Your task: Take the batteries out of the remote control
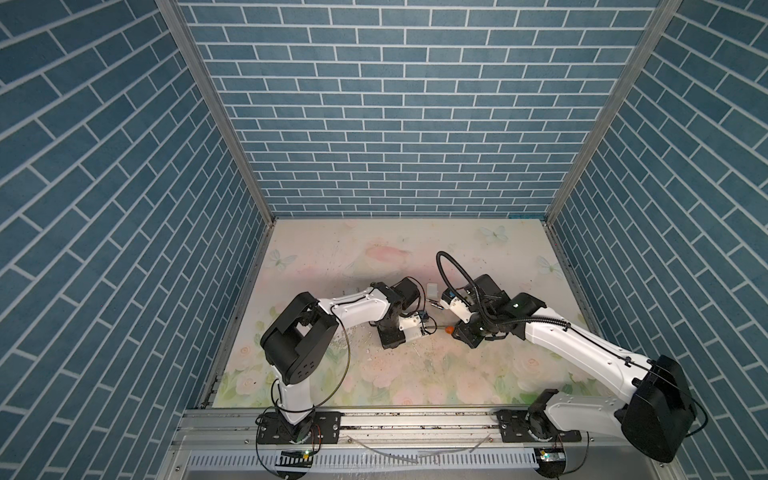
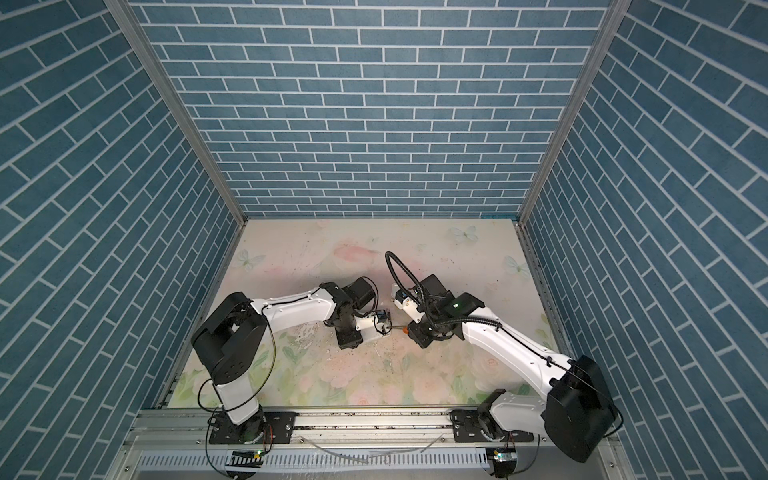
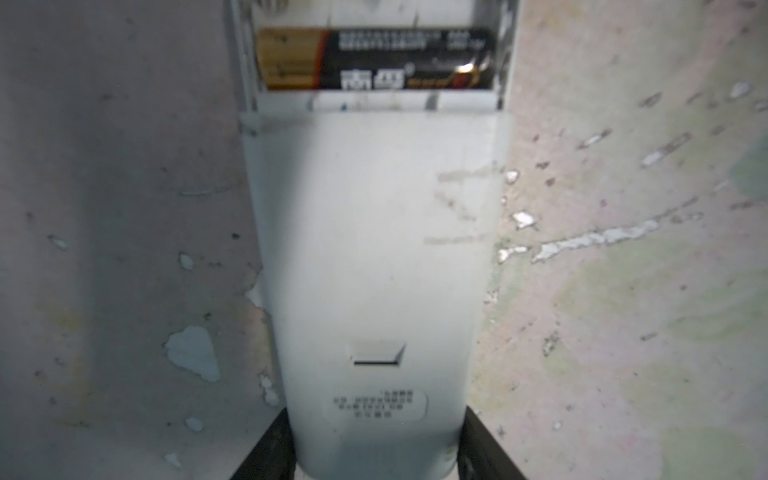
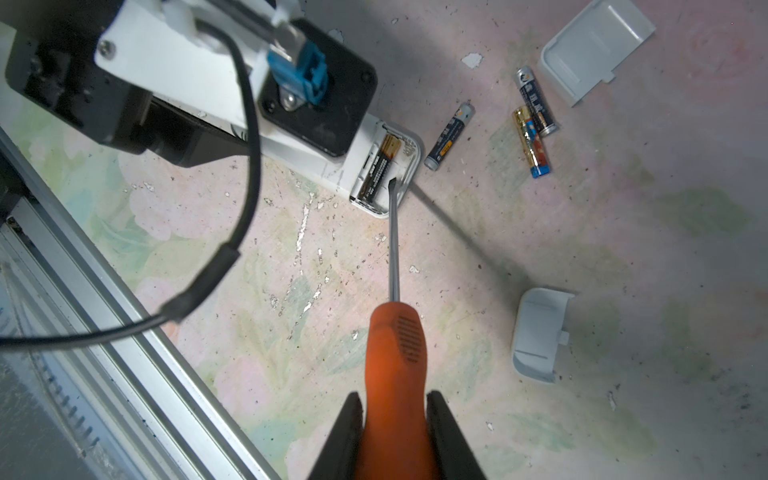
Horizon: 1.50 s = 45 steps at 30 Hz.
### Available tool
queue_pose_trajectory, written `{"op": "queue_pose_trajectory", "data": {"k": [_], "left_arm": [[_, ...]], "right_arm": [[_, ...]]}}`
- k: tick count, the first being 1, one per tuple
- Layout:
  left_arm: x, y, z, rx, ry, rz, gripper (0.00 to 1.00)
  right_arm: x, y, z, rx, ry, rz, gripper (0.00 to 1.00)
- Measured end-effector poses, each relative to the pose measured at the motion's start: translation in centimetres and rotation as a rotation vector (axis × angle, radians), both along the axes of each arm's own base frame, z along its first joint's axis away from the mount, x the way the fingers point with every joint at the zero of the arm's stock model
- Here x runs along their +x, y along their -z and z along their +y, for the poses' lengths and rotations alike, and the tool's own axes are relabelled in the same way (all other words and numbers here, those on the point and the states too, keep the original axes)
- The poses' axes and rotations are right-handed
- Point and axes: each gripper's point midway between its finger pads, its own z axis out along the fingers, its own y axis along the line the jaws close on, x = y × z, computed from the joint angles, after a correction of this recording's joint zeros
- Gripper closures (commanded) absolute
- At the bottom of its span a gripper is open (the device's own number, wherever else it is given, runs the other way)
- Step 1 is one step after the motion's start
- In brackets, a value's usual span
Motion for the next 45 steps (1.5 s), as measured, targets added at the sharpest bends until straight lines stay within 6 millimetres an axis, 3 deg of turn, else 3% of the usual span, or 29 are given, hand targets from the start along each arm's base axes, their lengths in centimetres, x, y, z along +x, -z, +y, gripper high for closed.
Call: {"op": "queue_pose_trajectory", "data": {"k": [29, 45], "left_arm": [[0.4, 0.1, 0.0, 0.037, 0.018, 0.022, 1.00], [0.4, -0.4, 1.1, -0.017, -0.003, -0.074, 1.00]], "right_arm": [[-1.1, 0.7, 0.6, -0.028, -0.057, -0.062, 1.00], [-1.3, 0.8, 1.7, -0.032, -0.077, -0.093, 1.00]]}}
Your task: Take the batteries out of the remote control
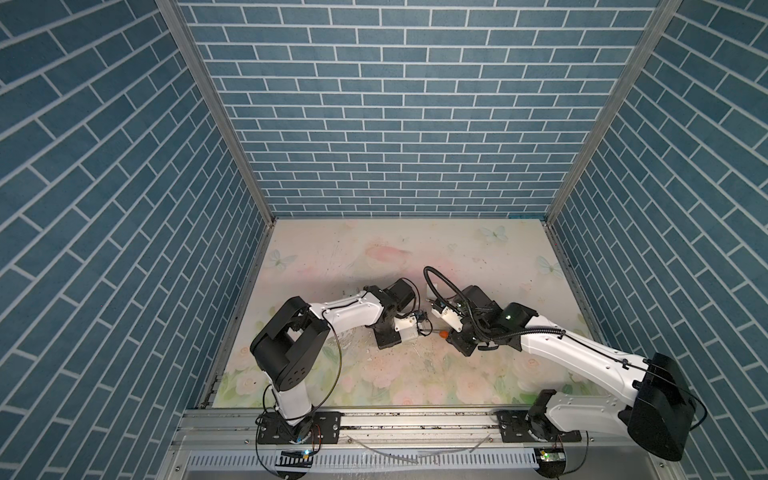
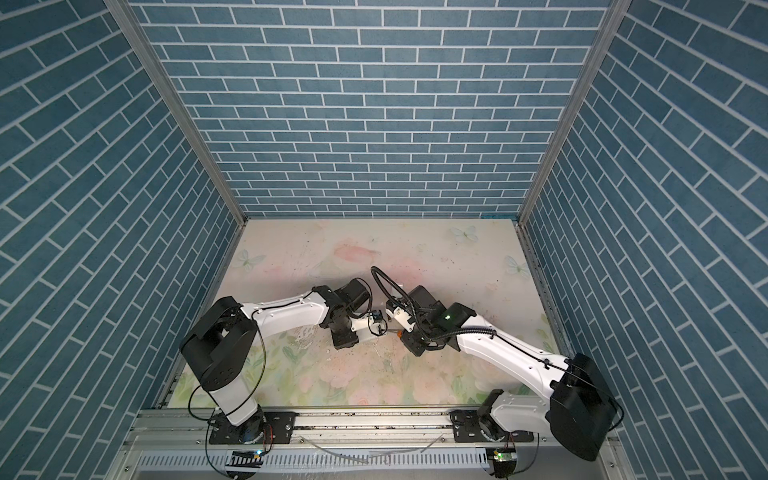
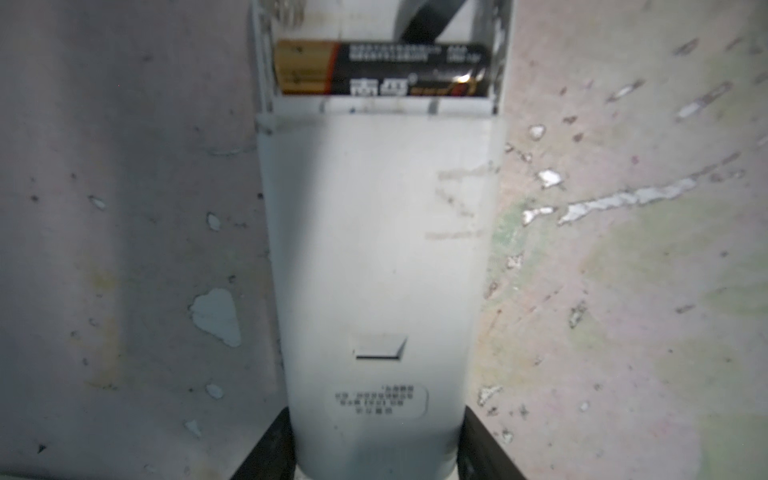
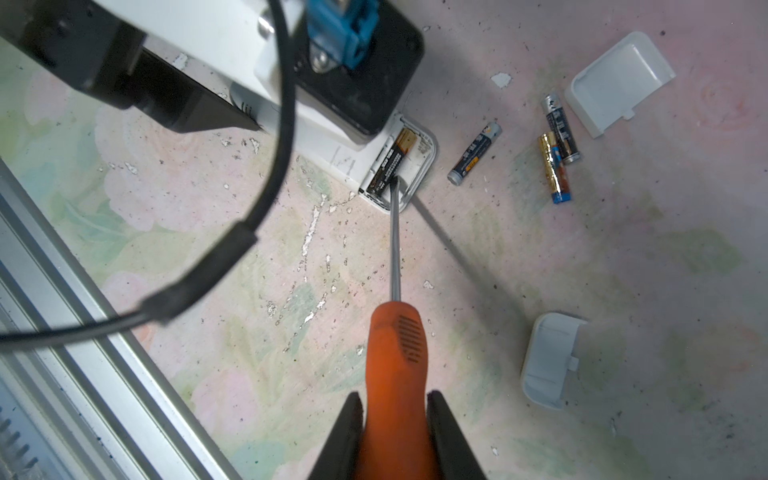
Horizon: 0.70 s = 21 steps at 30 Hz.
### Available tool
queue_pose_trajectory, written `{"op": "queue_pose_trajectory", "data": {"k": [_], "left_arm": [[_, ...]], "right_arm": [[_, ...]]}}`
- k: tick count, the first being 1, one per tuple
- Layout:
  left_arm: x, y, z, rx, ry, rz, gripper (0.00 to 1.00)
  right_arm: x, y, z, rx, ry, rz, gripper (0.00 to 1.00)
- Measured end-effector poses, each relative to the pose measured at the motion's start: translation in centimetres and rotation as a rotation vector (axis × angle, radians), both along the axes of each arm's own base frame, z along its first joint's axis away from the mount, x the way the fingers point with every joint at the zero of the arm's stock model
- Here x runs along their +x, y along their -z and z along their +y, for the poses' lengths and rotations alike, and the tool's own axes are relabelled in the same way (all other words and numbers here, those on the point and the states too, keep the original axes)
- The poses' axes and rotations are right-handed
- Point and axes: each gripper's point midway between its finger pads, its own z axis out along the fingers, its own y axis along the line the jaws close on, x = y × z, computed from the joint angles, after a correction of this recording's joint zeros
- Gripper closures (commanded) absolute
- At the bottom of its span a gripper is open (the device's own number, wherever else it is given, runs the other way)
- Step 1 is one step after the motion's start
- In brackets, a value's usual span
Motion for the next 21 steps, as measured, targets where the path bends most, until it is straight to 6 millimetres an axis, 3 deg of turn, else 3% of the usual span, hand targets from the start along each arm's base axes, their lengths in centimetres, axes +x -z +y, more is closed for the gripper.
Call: {"op": "queue_pose_trajectory", "data": {"k": [21], "left_arm": [[-0.1, -0.1, 1.1, 0.015, -0.040, 0.021, 1.00]], "right_arm": [[0.1, 0.4, 1.6, -0.008, -0.031, -0.056, 1.00]]}}
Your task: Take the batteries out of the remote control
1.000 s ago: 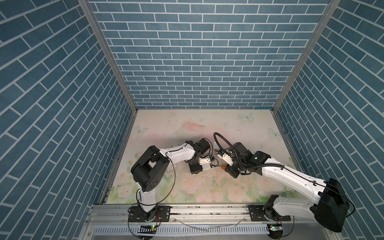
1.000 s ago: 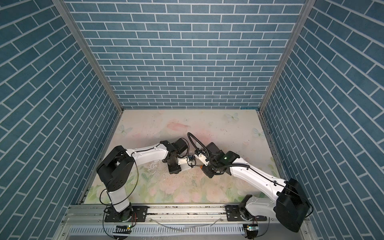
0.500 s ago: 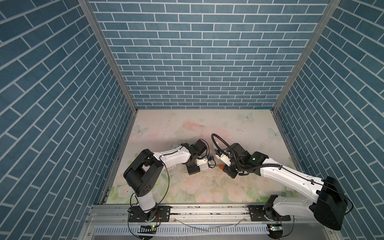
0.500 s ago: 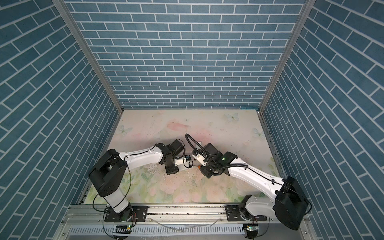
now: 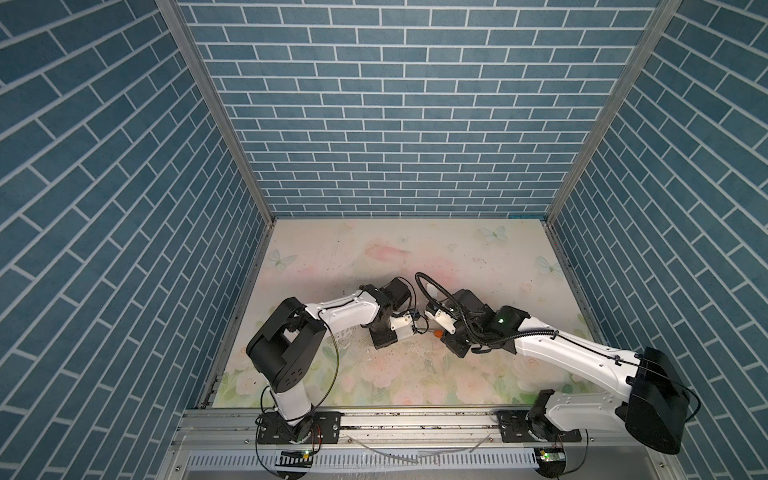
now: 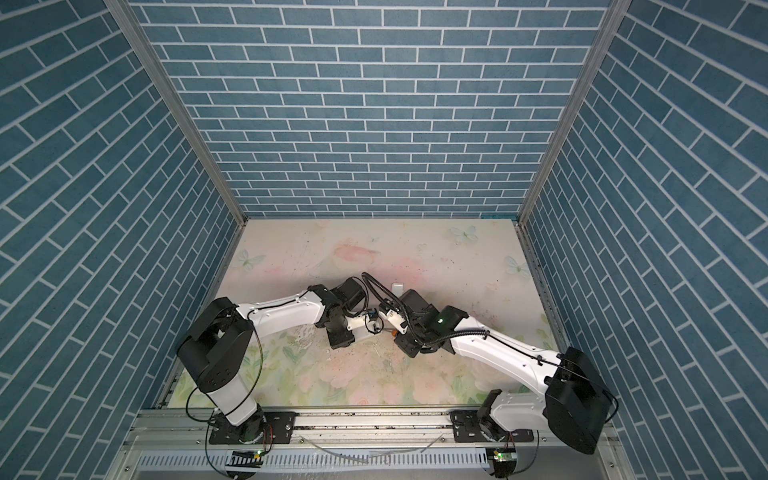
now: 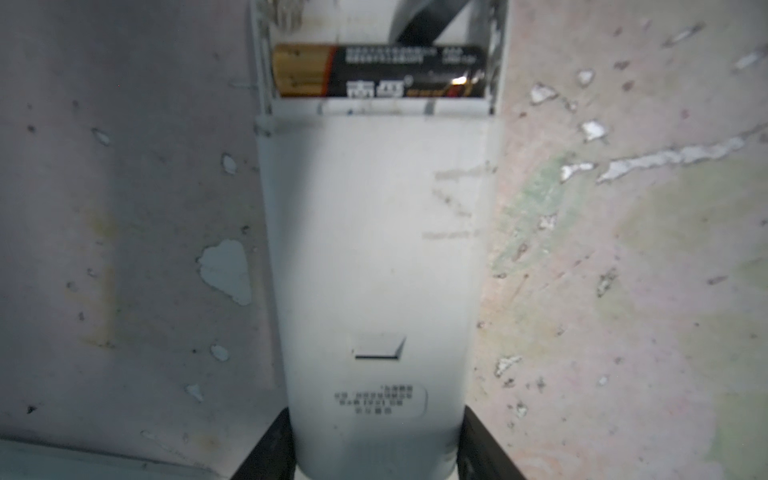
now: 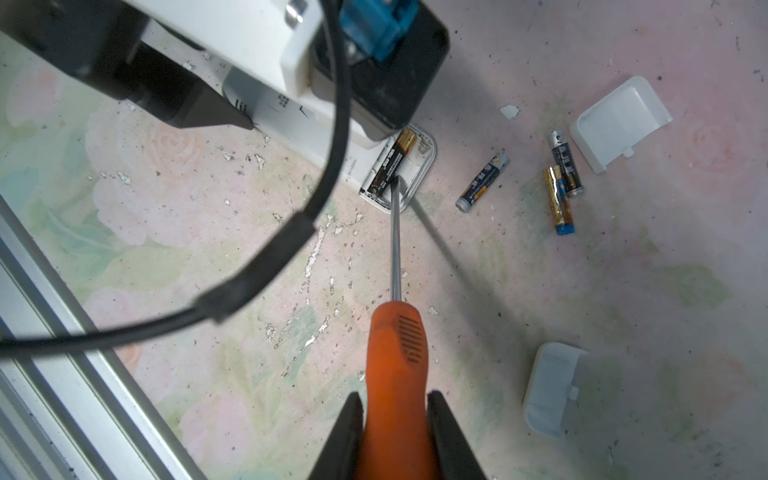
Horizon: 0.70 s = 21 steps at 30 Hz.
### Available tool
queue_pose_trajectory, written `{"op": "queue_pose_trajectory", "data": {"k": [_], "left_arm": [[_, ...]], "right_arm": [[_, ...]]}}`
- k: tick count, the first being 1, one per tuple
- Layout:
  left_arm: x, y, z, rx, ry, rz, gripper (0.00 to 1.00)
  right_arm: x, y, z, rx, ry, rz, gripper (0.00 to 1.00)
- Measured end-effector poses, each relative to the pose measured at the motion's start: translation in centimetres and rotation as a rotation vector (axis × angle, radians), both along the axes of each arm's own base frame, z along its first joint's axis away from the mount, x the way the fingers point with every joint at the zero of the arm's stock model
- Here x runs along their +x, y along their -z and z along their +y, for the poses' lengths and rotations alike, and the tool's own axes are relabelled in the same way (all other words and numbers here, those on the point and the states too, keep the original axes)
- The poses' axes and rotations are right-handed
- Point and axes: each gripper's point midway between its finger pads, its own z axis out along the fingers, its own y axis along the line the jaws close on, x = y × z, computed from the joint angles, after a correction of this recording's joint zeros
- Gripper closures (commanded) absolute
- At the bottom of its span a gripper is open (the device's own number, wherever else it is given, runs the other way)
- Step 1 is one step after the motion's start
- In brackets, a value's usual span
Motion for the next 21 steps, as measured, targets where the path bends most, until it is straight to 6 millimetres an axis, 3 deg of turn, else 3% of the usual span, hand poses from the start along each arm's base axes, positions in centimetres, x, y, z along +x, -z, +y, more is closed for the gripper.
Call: {"op": "queue_pose_trajectory", "data": {"k": [21], "left_arm": [[-0.28, 0.07, 0.55, 0.014, -0.026, 0.020, 1.00]], "right_arm": [[-0.20, 0.50, 0.49, 0.067, 0.002, 0.003, 1.00]]}}
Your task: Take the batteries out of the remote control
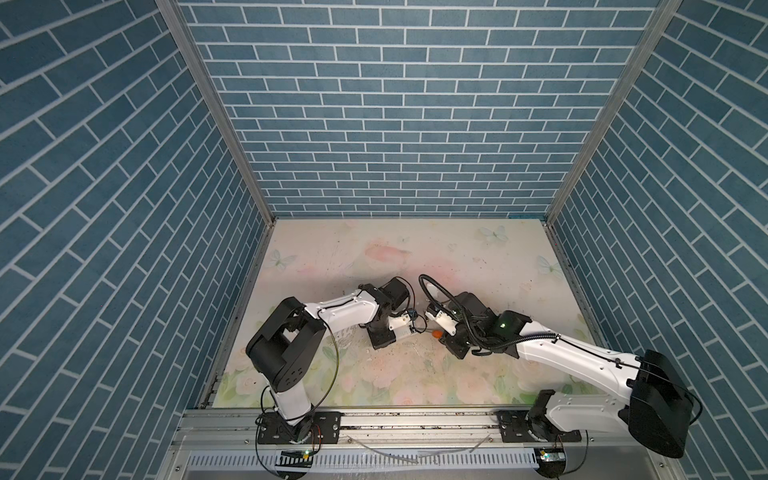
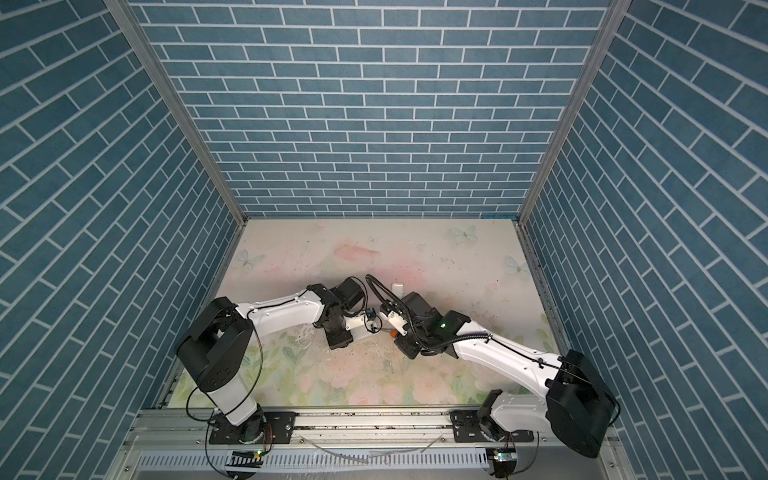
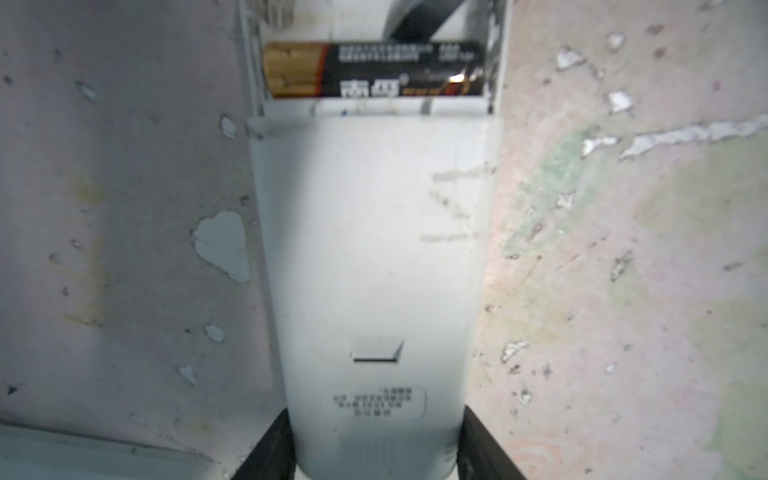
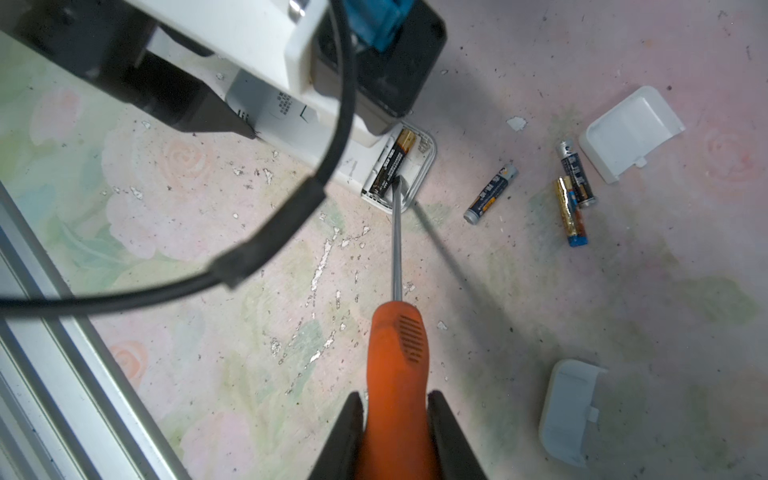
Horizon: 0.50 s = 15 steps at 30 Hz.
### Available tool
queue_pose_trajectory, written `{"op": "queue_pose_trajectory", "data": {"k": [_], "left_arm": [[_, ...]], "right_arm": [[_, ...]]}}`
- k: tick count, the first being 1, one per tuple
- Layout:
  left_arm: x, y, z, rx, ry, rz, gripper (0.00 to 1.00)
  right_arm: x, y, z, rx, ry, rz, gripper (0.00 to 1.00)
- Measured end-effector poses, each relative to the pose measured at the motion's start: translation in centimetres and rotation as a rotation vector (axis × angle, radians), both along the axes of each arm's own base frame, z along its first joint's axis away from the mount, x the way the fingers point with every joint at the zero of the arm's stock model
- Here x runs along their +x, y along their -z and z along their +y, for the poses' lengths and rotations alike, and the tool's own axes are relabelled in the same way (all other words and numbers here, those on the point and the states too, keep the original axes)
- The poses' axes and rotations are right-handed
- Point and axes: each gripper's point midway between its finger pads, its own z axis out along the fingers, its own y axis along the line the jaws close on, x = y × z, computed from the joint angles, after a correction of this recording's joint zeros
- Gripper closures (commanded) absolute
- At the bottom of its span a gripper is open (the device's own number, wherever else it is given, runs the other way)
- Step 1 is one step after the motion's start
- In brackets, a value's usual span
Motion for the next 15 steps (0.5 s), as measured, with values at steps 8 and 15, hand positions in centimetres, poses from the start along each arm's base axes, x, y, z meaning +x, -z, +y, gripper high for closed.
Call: {"op": "queue_pose_trajectory", "data": {"k": [8, 15], "left_arm": [[-0.18, 0.03, 0.36, 0.012, -0.019, 0.010, 1.00], [-0.23, 0.05, 0.55, 0.021, -0.033, 0.011, 1.00]], "right_arm": [[0.09, 0.15, 0.41, 0.013, 0.003, 0.008, 1.00], [0.18, 0.40, 0.61, 0.016, 0.002, 0.009, 1.00]]}}
